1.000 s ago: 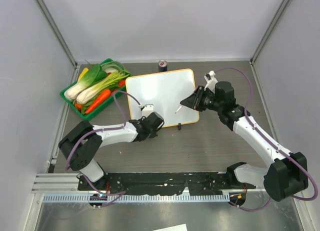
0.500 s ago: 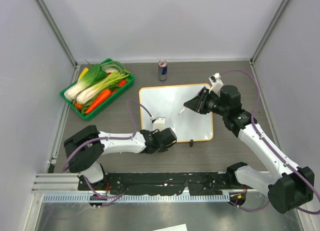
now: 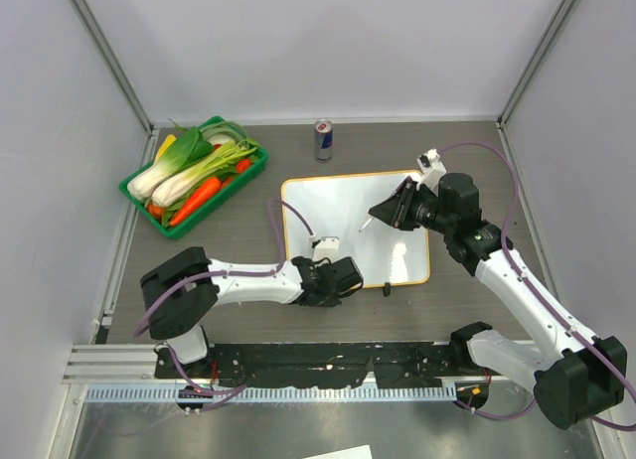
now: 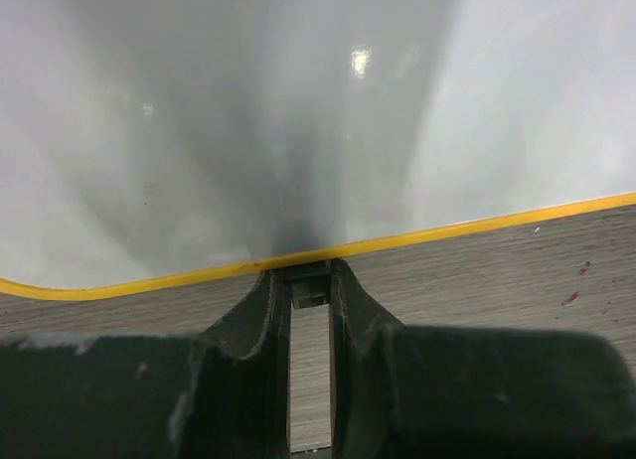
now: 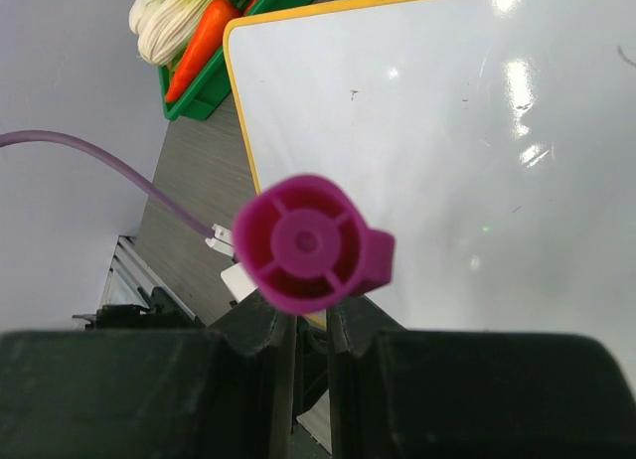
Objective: Write a sentence on the whiteboard
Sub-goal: Move the whiteboard stand to the center of the board, then pick up the whiteboard from the center of the board.
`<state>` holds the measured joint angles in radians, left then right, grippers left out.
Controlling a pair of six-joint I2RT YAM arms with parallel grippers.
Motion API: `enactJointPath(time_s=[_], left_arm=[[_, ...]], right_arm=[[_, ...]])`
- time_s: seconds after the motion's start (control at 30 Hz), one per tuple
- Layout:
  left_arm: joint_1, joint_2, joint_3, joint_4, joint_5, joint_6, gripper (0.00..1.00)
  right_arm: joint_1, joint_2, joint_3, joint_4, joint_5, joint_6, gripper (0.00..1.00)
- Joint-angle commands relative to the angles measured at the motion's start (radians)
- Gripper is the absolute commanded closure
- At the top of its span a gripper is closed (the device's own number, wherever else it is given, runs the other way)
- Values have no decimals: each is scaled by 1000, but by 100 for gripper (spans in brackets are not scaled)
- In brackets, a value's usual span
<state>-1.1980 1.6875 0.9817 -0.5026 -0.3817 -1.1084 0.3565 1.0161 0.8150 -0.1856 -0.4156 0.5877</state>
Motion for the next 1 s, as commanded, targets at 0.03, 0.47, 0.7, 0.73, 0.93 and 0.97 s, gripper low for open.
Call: enactJointPath(time_s=[0.03,0.47,0.7,0.73,0.93,0.97], left_arm=[[-28,67,63,10,125,54,86],[-34,-132,-15,-47,147,96,25],[-31,-207,122,-163,83,316,19],[-28,-204,156,-175,78,349,18],[89,-193,301,-150,150,499,15],[118,-193,314,-131,177,516,15]], right_arm=[[-4,-14,15,11,26,-26,99],[-4,1,67,-3,44,-45,99],[-5,25,93,-6,58,-58,99],[-5,30,95,-8,66,-60,99],[-5,52,102,-8,95,-72,98],[-5,58,104,-9,97,-75,99]])
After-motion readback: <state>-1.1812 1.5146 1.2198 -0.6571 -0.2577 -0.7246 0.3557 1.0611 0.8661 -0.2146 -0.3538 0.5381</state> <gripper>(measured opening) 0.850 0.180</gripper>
